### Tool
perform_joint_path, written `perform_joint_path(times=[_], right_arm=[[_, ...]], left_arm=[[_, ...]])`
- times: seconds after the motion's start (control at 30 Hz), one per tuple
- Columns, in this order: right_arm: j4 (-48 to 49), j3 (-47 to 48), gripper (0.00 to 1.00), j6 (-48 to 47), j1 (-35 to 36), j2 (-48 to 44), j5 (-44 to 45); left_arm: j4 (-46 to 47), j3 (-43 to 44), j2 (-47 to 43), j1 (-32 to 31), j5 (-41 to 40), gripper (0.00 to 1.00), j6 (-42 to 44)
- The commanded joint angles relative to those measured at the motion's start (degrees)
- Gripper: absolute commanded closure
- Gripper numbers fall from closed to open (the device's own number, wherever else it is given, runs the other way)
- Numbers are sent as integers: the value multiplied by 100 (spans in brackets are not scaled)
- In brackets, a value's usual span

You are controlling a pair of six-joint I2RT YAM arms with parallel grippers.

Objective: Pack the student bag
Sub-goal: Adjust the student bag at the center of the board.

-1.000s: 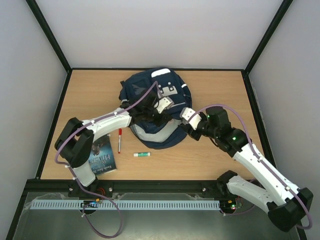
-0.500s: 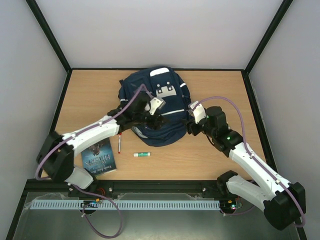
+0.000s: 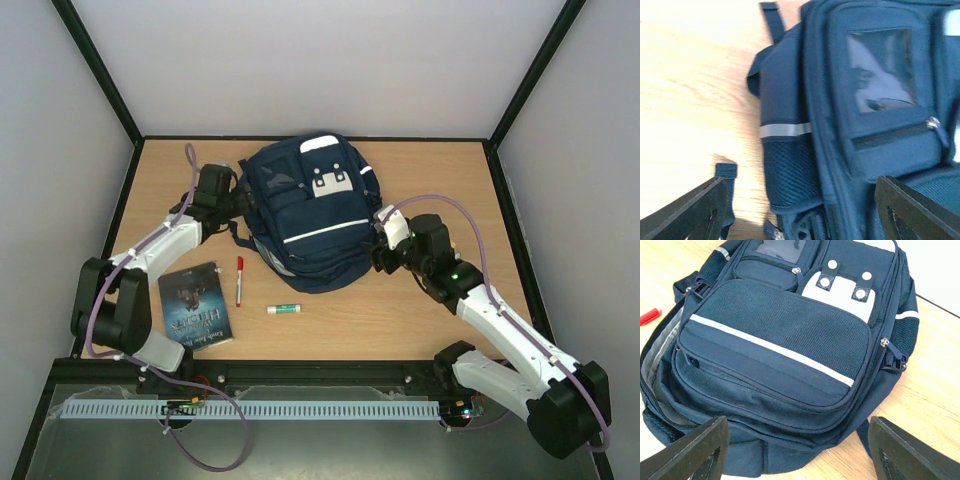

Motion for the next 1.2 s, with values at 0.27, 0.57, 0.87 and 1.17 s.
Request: perform_joint_path(times=[0.27, 0.57, 0.87, 1.17], right_arm=[[-45, -143, 21, -250, -25, -149, 51], [-102, -194, 20, -345, -26, -202, -51], [-154, -185, 20, -400, -26, -104, -108], [-206, -185, 20, -417, -26, -160, -147]], left_arm=[[465, 477, 1605, 326, 717, 11, -778], [931, 1101, 2536, 2, 1246, 12, -422], [459, 2868, 3916, -446, 1762, 17, 106], [-7, 3206, 3751, -767, 1161, 17, 95]])
